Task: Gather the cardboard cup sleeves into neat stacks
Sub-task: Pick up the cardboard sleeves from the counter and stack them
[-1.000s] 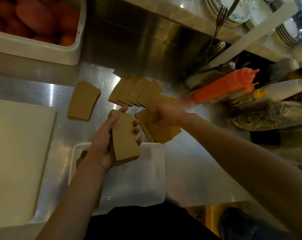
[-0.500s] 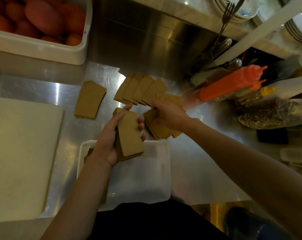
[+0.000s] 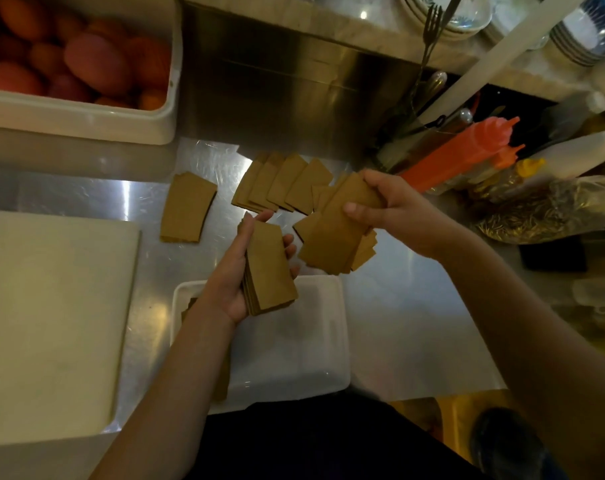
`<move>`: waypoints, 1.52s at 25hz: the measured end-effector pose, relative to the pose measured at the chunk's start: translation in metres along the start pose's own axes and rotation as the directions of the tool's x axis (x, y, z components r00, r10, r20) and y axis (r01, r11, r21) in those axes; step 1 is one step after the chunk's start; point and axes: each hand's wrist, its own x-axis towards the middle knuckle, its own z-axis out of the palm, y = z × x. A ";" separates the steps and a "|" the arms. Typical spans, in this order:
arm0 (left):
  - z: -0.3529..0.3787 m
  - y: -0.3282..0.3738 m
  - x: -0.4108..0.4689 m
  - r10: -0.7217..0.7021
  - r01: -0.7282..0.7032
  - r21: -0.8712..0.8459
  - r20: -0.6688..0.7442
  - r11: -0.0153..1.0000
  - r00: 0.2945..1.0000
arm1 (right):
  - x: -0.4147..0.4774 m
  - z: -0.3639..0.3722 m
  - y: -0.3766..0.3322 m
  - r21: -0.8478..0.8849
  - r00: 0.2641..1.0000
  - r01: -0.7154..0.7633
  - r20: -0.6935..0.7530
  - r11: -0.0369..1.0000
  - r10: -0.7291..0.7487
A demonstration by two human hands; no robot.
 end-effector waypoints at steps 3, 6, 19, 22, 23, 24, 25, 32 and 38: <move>0.005 -0.002 -0.001 -0.047 0.047 0.113 -0.003 0.992 0.999 | -0.006 0.026 -0.009 -0.106 0.999 0.029 0.044 0.994 -0.024; 0.007 -0.006 -0.002 -0.096 0.094 0.174 0.008 0.980 0.995 | -0.006 0.056 -0.007 -0.233 0.992 0.127 0.044 0.964 -0.120; 0.014 -0.023 -0.008 -0.093 0.096 0.165 -0.022 0.982 0.995 | -0.004 0.083 0.019 -0.465 0.931 0.208 -0.176 0.860 -0.320; 0.013 -0.019 -0.007 -0.057 0.058 0.075 -0.009 0.995 0.998 | 0.010 0.058 0.037 -0.329 0.917 0.082 -0.344 0.941 -0.200; 0.012 -0.017 -0.007 -0.055 0.054 0.051 0.021 0.997 0.998 | 0.016 0.051 0.046 -0.331 0.924 0.032 -0.351 0.943 -0.154; 0.011 -0.015 -0.006 -0.057 0.055 0.034 0.042 0.998 0.997 | 0.021 0.047 0.056 -0.366 0.935 -0.012 -0.334 0.930 -0.119; 0.011 -0.013 -0.006 -0.058 0.056 0.029 0.055 0.998 0.997 | 0.028 0.044 0.066 -0.426 0.947 -0.043 -0.305 0.903 -0.099; 0.011 -0.010 -0.004 -0.067 0.069 -0.019 0.099 0.997 0.993 | 0.073 0.056 0.090 -0.906 0.999 -0.011 -0.031 0.423 -0.042; 0.010 -0.012 -0.003 -0.081 0.082 -0.008 0.087 0.997 0.993 | 0.082 0.063 0.098 -0.982 0.996 0.043 0.027 0.185 -0.085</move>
